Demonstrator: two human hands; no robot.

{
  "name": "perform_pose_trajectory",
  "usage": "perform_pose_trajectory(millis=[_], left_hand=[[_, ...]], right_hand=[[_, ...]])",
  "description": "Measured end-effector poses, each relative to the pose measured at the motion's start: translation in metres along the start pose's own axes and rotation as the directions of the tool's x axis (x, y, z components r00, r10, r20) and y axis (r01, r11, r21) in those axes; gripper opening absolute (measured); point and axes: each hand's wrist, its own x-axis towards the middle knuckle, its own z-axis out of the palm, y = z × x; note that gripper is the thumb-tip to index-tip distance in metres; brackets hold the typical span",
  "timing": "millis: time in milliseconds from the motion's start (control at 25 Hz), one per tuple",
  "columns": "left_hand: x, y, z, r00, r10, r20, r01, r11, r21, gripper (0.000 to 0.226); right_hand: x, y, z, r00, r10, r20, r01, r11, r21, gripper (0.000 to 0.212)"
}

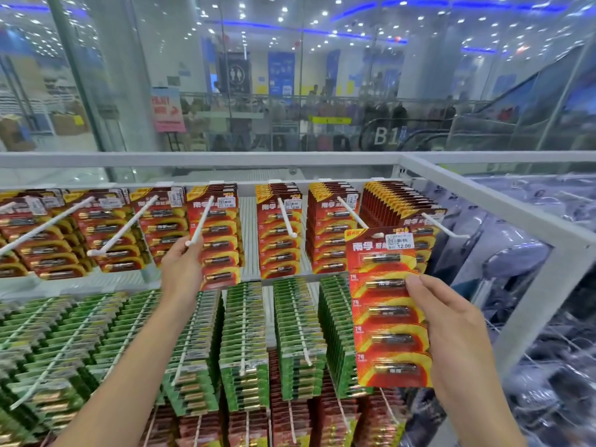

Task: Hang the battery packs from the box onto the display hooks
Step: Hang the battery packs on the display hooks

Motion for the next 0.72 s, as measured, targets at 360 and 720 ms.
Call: perform_pose_trajectory(millis=[360,720], left_hand=[[0.003,-0.005,-0.001,0.997,0.018,-0.075,-0.013,0.998,0.068,0.017],[0.006,-0.002,-0.011,0.999,0.032,-0.042,-0.027,0.991,0.129,0.016]], right_hand=[[0.09,0.023,0.041,1.0,0.0,0.003,0.001,0.997,-0.082,0.022],[0.138,0.041,0.062,1.0,-0.025,-0.018,0.024,1.0,-0.018,0.018]])
